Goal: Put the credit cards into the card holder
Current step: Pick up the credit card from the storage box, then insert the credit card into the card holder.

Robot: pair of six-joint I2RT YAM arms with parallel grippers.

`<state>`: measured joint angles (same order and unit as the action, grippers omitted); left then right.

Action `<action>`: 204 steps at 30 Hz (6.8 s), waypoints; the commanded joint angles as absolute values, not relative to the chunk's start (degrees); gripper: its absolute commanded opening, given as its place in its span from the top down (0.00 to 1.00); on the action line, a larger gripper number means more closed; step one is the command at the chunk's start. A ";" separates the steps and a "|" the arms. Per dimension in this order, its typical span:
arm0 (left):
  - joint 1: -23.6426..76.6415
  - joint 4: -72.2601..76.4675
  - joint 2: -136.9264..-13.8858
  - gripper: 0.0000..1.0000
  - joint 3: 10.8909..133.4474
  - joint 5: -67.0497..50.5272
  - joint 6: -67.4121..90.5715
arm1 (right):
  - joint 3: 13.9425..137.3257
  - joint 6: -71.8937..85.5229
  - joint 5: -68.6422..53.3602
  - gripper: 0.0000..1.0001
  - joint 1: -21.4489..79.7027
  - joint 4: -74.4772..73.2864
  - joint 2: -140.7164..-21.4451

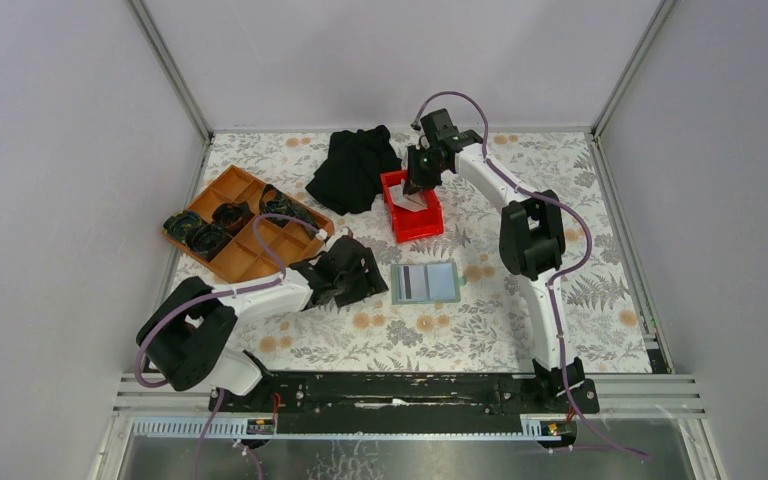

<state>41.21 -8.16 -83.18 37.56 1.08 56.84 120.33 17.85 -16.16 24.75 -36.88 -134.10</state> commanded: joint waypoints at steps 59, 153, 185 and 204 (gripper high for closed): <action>44.40 -11.34 -81.71 0.21 33.86 1.88 59.49 | 116.68 8.91 8.65 0.88 27.84 -39.26 -126.71; 27.04 13.71 -72.51 0.24 43.63 -59.07 37.35 | 71.68 13.72 -54.83 1.00 29.54 -35.64 -77.67; 24.26 20.61 -77.49 1.00 36.61 -42.49 46.65 | 69.76 14.65 -35.94 0.57 26.75 -33.22 -80.97; 40.79 30.58 -90.86 1.00 37.59 -12.47 57.39 | 57.92 20.33 -4.69 1.00 26.81 -28.37 -83.76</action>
